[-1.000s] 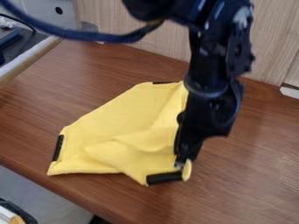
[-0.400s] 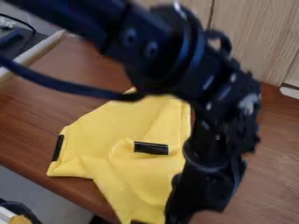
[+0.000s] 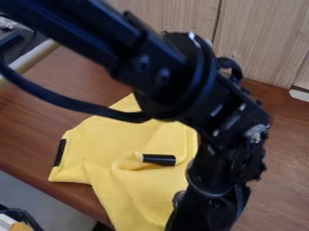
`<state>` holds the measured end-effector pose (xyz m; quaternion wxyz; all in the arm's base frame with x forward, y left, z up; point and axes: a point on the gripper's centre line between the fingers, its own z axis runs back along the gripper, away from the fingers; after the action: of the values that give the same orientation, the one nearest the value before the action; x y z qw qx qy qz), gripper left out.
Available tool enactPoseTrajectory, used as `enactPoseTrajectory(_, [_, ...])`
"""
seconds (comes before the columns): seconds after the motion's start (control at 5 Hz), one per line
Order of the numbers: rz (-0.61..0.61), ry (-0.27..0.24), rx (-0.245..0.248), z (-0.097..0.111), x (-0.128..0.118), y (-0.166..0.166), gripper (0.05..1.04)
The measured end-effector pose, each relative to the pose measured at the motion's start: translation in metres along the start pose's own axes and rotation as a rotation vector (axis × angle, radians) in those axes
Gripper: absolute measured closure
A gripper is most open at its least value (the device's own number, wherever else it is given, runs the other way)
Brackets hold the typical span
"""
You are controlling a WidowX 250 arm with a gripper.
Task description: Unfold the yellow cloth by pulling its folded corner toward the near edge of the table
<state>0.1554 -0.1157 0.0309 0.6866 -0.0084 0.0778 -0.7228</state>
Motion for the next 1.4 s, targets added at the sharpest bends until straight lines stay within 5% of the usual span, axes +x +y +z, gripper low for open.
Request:
enactPoseTrajectory(0.6, [0.042, 0.009, 0.001, 0.005, -0.009, 0.008, 0.085])
enactPoseTrajectory(1.4, [0.21, -0.13, 0.122, 0.074, -0.03, 0.057, 0.082])
